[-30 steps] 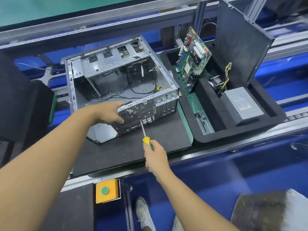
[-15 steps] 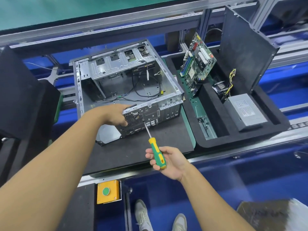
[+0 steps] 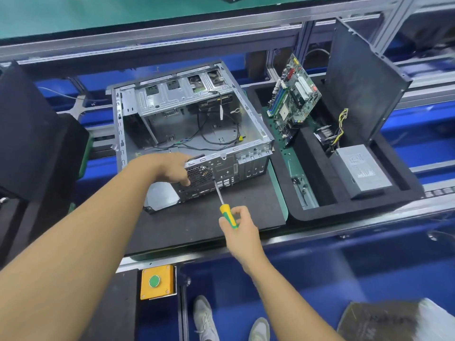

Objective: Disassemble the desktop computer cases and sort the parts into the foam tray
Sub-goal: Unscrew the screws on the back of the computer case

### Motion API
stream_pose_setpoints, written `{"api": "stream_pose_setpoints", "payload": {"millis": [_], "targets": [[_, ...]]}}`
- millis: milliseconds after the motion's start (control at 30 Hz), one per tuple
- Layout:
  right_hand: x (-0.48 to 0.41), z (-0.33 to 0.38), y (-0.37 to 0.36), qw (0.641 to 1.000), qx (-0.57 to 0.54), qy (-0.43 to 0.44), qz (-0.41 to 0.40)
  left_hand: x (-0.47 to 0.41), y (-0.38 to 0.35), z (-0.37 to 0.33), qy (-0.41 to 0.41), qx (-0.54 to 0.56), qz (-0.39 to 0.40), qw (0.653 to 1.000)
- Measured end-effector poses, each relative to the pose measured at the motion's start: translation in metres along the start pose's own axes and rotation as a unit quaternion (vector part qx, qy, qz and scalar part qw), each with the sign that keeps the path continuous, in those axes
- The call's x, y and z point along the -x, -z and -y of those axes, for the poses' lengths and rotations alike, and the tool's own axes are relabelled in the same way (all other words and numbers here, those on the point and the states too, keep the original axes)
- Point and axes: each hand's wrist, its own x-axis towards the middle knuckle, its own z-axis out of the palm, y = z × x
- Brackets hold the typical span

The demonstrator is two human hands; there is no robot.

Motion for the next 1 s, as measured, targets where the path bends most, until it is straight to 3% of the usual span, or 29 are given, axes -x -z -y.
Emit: {"api": "stream_pose_setpoints", "payload": {"millis": [67,133,233,333,400,533,600,633,700,767,833,1000], "targets": [[-0.005,0.007,0.008,0.970,-0.169,-0.151,0.082,0.001,-0.001,-0.001,-0.002,0.003,-0.003,1.000],[-0.009,0.007,0.016,0.932,-0.236,-0.221,0.161,0.001,-0.002,-0.001,-0.002,0.007,-0.008,1.000],[-0.011,-0.002,0.019,0.948,-0.208,-0.186,0.153,0.001,-0.002,-0.001,-0.001,0.003,-0.006,1.000],[-0.012,-0.006,0.011,0.991,-0.111,-0.071,0.034,0.002,-0.001,-0.002,0.008,0.007,-0.003,1.000],[-0.012,-0.006,0.002,0.997,-0.070,-0.038,-0.007,0.001,-0.001,-0.002,0.011,0.005,-0.006,1.000],[-0.010,-0.004,-0.006,0.999,0.005,-0.024,0.021,-0.001,-0.001,-0.002,0.009,0.009,0.001,1.000],[-0.014,0.001,0.002,0.993,-0.043,-0.082,0.067,0.000,0.004,-0.004,0.013,-0.011,0.027,1.000],[-0.016,0.004,0.008,0.977,-0.118,-0.138,0.111,0.000,0.008,-0.006,0.018,-0.037,0.037,0.998],[-0.019,0.006,0.022,0.911,-0.273,-0.218,0.217,0.000,0.017,-0.014,0.033,-0.064,0.062,0.996],[-0.018,0.000,0.033,0.855,-0.370,-0.236,0.278,-0.002,0.021,-0.022,0.060,-0.027,0.116,0.991],[-0.014,-0.009,0.038,0.820,-0.446,-0.226,0.280,-0.007,0.022,-0.027,0.076,0.002,0.163,0.984],[-0.007,-0.034,0.030,0.717,-0.582,-0.247,0.293,-0.017,0.021,-0.023,0.088,0.042,0.181,0.979]]}}
